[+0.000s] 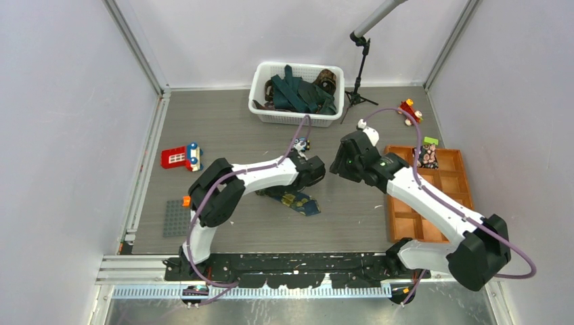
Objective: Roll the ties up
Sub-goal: Roll the tie into the bin.
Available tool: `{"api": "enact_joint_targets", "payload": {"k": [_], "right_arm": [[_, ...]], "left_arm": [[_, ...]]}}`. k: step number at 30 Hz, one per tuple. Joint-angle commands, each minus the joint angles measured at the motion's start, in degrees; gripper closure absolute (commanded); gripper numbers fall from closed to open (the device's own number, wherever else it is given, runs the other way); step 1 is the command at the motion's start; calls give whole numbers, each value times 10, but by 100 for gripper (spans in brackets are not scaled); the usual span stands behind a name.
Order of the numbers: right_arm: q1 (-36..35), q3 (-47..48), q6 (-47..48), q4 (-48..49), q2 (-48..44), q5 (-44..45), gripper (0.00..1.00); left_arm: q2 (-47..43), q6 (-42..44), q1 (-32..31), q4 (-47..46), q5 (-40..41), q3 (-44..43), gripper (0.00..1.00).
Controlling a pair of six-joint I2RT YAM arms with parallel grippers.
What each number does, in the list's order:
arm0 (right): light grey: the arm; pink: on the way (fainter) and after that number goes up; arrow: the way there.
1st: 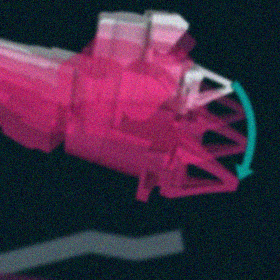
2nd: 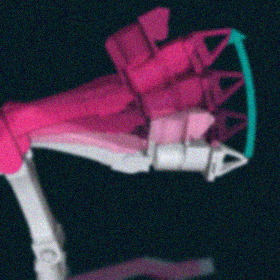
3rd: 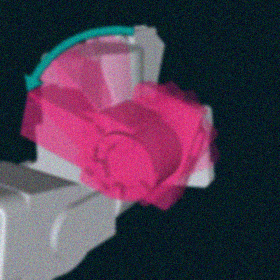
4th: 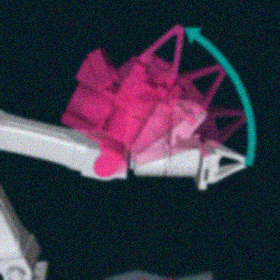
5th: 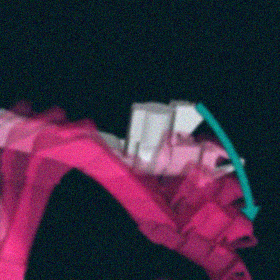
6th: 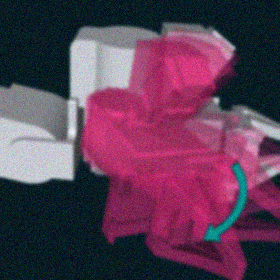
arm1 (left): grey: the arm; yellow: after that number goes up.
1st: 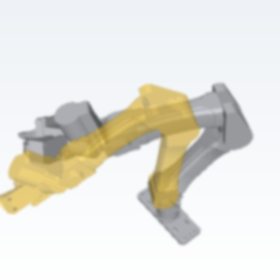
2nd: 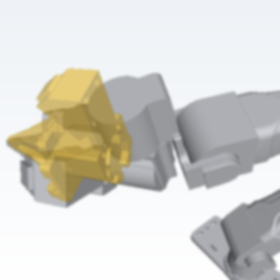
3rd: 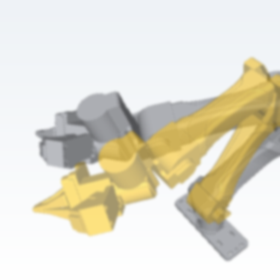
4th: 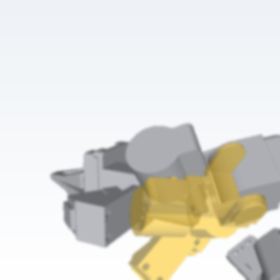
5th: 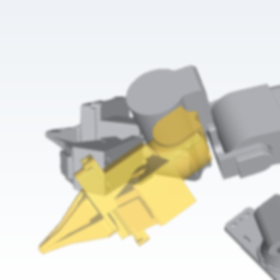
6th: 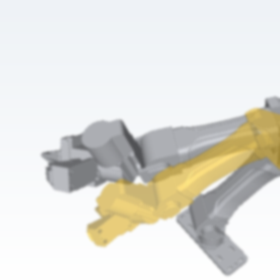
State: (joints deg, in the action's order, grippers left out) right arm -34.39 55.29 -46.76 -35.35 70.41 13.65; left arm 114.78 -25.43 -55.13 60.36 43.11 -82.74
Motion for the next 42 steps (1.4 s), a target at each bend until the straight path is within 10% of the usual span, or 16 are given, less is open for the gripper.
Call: {"api": "enact_joint_targets", "payload": {"k": [1,16,30,42], "right_arm": [[6,8,-12,-12,-41,31,48],[10,49,-17,-39,-64,23,46],[7,45,-27,6,-21,-39,46],[6,34,-28,15,-21,-52,46]], "left_arm": [[24,-24,-25,11,-17,-39,57],[-73,30,-9,5,-214,-83,31],[-233,183,269,-183,-666,122,27],[-129,189,285,-176,-653,112,27]]}}
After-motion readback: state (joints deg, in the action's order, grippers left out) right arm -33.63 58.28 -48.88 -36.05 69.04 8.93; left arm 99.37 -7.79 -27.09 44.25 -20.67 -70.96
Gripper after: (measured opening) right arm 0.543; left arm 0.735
